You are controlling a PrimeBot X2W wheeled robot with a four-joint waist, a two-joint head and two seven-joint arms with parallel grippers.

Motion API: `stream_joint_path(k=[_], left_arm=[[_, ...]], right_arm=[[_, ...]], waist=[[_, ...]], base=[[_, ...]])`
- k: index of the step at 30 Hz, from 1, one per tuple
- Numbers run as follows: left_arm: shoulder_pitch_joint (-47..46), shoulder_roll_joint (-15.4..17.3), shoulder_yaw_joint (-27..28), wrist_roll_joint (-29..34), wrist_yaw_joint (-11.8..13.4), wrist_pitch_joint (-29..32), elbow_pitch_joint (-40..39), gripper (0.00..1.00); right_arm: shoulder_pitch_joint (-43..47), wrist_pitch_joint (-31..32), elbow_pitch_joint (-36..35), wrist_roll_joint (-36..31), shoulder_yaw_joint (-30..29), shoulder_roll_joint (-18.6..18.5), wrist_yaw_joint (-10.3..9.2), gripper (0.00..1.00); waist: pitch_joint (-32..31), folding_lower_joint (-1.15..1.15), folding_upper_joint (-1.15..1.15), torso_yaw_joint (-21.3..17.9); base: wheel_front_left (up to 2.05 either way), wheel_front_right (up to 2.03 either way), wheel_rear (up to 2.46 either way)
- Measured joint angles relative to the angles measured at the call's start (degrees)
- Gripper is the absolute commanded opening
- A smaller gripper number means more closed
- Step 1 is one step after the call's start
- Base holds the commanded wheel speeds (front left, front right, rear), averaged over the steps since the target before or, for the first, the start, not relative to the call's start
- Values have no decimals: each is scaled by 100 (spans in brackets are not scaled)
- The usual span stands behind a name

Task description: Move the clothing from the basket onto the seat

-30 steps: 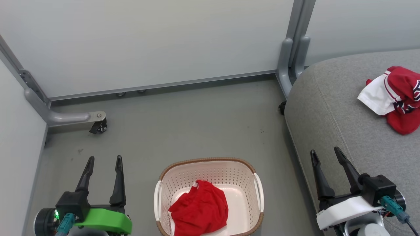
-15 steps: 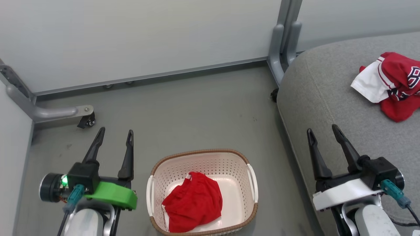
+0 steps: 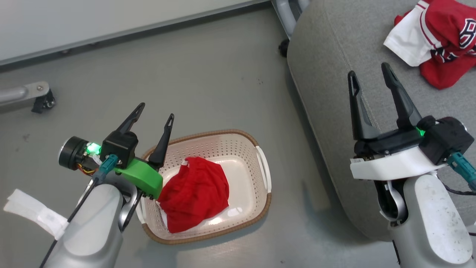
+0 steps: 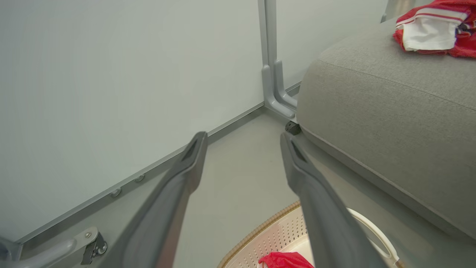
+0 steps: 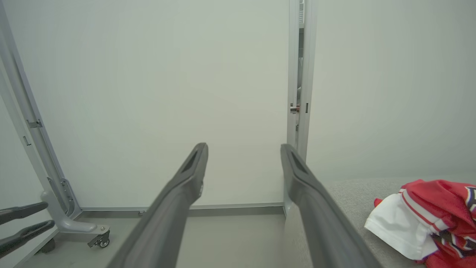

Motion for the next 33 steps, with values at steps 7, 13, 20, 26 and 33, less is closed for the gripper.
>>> stream_joint_path(k=[7, 13, 20, 26, 33], left_arm=[[-745, 311, -869, -232, 0, -2, 843, 100], [-1454, 394, -1660, -460, 0, 0, 1610, 100], [-2185, 471, -2543, -719, 0, 1, 2505, 100], [-2661, 482, -3251, -950, 0, 134, 3106, 100], [-3158, 542, -4057, -1016, -1, 534, 3629, 100]], right_arm=[[-571, 0, -274, 98, 47, 0, 0, 100], [-922, 0, -499, 105, 68, -3, 0, 100], [-1298, 0, -737, 148, 219, -1, 0, 100], [-1424, 0, -892, 219, 320, -2, 0, 100], [-1486, 0, -1122, 275, 370, -2, 0, 100]], waist=[[751, 1, 0, -354], [1444, 1, 0, -592], [2250, 1, 0, -799], [2846, 1, 0, -949], [3438, 1, 0, -1088]], base=[[0, 0, 0], [0, 0, 0], [0, 0, 0], [0, 0, 0], [0, 0, 0]])
